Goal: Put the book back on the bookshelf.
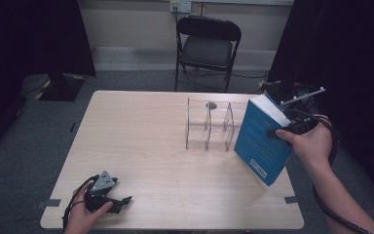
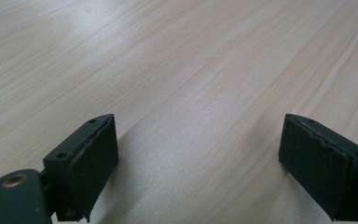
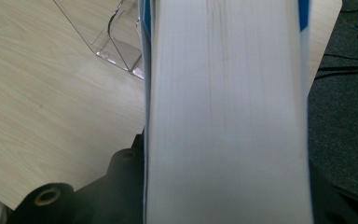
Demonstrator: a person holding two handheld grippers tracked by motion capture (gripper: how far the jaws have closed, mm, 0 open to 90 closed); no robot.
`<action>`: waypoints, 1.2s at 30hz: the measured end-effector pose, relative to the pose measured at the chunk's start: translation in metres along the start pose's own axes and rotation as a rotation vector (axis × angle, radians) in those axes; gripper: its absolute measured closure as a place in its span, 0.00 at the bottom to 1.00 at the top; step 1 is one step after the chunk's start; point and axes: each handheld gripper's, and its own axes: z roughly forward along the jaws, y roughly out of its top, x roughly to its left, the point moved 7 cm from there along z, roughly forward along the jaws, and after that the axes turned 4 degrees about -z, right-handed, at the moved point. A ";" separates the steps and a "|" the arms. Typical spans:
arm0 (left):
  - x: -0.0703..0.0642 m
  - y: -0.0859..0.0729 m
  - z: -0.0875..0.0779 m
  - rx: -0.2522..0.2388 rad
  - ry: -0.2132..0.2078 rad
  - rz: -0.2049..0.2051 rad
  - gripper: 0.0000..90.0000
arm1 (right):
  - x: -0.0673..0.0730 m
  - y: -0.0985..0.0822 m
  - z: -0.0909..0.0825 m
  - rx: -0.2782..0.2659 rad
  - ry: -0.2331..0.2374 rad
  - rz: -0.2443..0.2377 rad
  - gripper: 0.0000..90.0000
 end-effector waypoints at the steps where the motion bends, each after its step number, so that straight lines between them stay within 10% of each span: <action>1: 0.000 0.000 0.000 0.000 0.000 0.000 0.13 | 0.001 0.001 0.000 0.001 0.000 -0.001 0.69; 36: -0.001 -0.001 0.000 0.003 -0.006 -0.011 0.13 | -0.008 0.024 0.020 -0.008 -0.036 0.079 0.69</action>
